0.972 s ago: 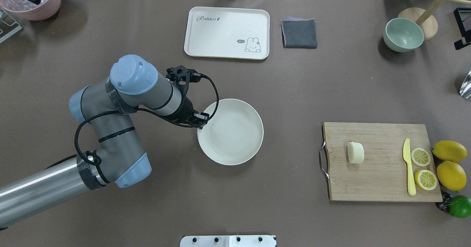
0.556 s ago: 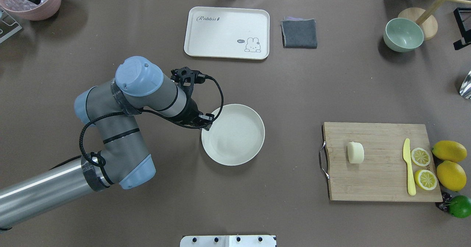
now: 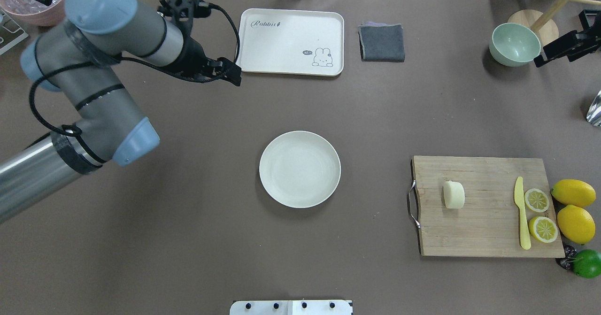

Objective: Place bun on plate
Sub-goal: 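Lift the left gripper off the plate while the right arm reaches toward the board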

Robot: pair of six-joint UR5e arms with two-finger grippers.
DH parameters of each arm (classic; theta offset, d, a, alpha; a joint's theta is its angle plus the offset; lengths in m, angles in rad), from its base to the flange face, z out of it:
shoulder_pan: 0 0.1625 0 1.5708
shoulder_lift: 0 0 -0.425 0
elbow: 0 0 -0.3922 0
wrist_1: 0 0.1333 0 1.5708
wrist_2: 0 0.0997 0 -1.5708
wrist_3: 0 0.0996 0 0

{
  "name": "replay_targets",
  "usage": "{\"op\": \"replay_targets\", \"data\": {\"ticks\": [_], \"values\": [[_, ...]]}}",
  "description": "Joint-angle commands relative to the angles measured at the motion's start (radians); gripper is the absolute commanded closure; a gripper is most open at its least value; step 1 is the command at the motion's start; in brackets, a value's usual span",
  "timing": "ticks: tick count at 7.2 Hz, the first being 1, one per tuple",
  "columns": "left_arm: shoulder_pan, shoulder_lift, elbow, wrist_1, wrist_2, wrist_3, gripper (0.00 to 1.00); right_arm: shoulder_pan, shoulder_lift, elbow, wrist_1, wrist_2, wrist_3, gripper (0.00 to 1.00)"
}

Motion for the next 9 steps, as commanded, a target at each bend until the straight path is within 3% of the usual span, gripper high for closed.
{"op": "replay_targets", "data": {"ticks": [1, 4, 9], "values": [[-0.208, 0.087, 0.019, 0.007, -0.086, 0.227, 0.03, -0.115, 0.009, 0.041, -0.003, 0.013, 0.080, 0.00], [-0.305, 0.149, 0.050, -0.002, -0.091, 0.300, 0.03, -0.345, 0.003, 0.171, 0.000, -0.042, 0.374, 0.00], [-0.336, 0.212, -0.011, -0.008, -0.118, 0.300, 0.03, -0.563, -0.193, 0.303, -0.004, -0.267, 0.426, 0.00]]}}
